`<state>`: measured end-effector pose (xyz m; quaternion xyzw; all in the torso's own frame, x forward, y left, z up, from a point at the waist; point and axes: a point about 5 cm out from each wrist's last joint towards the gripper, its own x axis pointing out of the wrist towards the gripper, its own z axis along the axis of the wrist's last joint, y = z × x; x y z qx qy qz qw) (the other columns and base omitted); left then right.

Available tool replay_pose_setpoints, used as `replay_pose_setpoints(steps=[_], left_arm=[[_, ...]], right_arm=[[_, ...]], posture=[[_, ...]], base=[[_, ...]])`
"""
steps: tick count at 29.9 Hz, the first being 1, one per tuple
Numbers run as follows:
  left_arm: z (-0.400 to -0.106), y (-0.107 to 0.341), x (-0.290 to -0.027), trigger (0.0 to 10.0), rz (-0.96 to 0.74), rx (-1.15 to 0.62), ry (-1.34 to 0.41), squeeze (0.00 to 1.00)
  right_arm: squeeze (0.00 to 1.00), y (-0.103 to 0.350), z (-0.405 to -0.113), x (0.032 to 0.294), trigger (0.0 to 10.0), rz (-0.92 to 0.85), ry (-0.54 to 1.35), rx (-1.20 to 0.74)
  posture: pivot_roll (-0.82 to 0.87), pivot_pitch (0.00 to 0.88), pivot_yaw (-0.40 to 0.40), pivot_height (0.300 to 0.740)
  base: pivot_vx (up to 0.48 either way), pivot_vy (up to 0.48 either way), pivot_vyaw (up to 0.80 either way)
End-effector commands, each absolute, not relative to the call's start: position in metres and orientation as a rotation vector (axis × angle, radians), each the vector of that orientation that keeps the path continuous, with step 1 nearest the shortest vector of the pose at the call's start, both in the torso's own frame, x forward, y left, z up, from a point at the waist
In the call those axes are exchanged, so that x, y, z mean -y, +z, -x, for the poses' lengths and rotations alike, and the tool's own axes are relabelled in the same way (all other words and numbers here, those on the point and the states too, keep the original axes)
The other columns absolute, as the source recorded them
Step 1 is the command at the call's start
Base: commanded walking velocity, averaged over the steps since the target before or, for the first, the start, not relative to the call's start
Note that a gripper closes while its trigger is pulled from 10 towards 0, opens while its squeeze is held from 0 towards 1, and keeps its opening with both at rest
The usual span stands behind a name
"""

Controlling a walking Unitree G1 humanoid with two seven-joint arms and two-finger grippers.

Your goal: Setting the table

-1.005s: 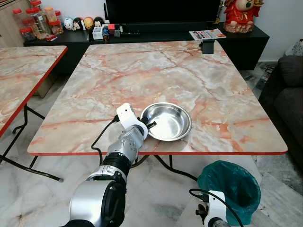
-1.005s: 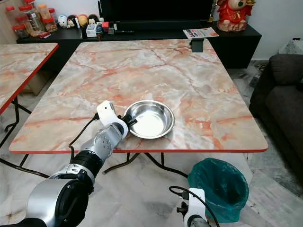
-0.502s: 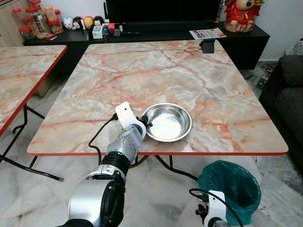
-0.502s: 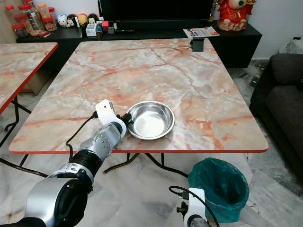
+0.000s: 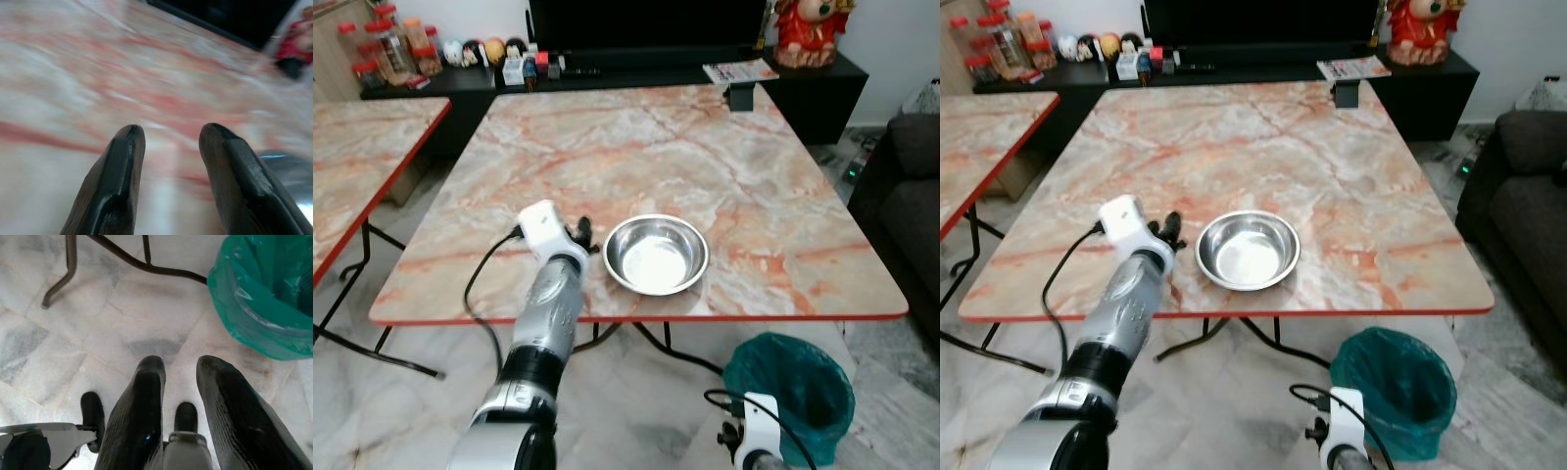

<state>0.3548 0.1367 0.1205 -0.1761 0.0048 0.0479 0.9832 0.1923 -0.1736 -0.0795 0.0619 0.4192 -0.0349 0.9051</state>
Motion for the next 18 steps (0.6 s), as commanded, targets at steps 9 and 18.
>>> replay_pose_setpoints(steps=[9, 18], left_arm=[[-0.308, 0.104, -0.218, 10.0, 0.073, 0.124, 0.305, 0.00], [-0.246, 0.064, -0.274, 10.0, -0.094, 0.014, 0.533, 0.00]], right_arm=[[0.00, -0.079, -0.193, 0.172, 10.0, -0.136, -0.061, -0.858], [0.00, -0.081, -0.189, 0.171, 10.0, -0.125, -0.046, -0.870]], posture=[[0.04, 0.000, 0.040, 0.740], [0.06, 0.000, 0.038, 0.740]], base=[[0.000, 0.000, 0.00], [0.000, 0.000, 0.00]])
